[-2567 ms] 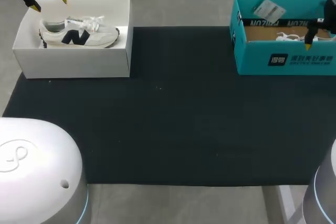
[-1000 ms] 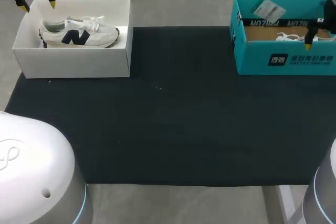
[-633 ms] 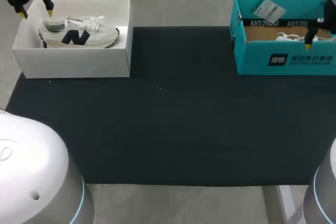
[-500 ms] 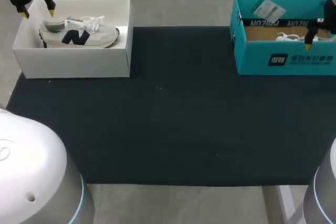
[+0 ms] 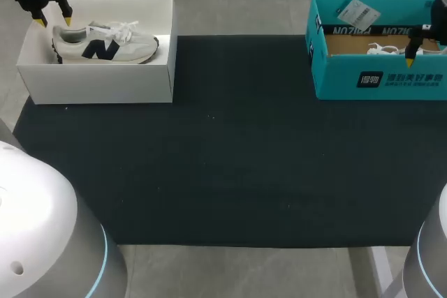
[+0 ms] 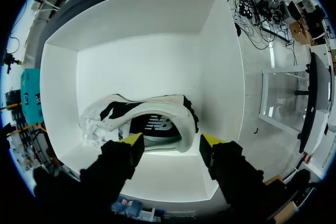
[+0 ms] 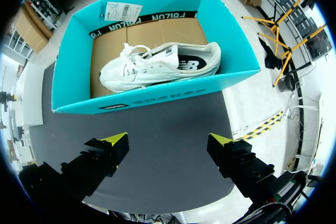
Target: Take the shoe out of the shoebox, open the shoe tongue, remove and reinsert the insole, then place the shoe into the shoebox
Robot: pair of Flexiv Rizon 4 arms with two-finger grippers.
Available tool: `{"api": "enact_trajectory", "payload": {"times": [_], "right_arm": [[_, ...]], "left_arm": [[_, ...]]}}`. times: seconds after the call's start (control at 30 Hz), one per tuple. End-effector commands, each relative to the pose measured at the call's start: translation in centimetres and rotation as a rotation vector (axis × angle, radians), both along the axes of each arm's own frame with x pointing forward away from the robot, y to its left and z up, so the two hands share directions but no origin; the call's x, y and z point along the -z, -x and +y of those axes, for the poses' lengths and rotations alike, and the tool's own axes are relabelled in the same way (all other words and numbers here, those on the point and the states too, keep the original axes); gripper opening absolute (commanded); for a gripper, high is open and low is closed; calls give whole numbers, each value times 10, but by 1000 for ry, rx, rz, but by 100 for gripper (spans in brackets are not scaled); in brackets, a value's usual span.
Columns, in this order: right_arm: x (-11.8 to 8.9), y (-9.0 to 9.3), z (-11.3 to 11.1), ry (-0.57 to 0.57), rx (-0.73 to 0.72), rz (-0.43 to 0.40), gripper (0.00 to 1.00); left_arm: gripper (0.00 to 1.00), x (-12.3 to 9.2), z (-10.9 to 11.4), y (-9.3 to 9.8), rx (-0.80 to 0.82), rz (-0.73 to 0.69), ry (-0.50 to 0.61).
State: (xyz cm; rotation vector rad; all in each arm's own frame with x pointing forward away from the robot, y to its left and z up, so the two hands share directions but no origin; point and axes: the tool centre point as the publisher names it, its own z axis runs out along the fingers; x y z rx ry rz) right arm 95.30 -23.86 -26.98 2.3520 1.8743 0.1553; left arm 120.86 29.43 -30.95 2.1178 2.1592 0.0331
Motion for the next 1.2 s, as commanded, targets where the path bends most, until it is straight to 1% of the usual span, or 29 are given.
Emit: {"api": "enact_trajectory", "payload": {"times": [0.03,0.07,0.13,0.23,0.33,0.37,0.43,0.57,0.7,0.8,0.93,1.2], "right_arm": [[1,0,0,-1,1,-2,100],[1,0,0,-1,1,-2,100],[1,0,0,-1,1,-2,100],[1,0,0,-1,1,-2,100],[1,0,0,-1,1,-2,100],[1,0,0,-1,1,-2,100],[1,0,0,-1,1,-2,100],[1,0,0,-1,1,-2,100],[1,0,0,-1,1,-2,100],[1,0,0,-1,1,-2,100],[1,0,0,-1,1,-2,100],[1,0,0,-1,1,-2,100]], "left_arm": [[47,4,6,-13,7,37,15],[45,4,8,-13,9,39,12],[47,4,11,-13,8,40,9],[45,4,17,-13,4,41,-1],[38,5,22,-13,4,47,-6],[38,6,23,-13,3,51,-7],[39,8,24,-12,13,64,1],[36,12,24,-14,18,65,2],[35,18,26,-17,12,71,-4],[33,24,27,-18,12,82,-8],[33,29,27,-21,8,97,-5],[38,37,26,-26,2,114,8]]}}
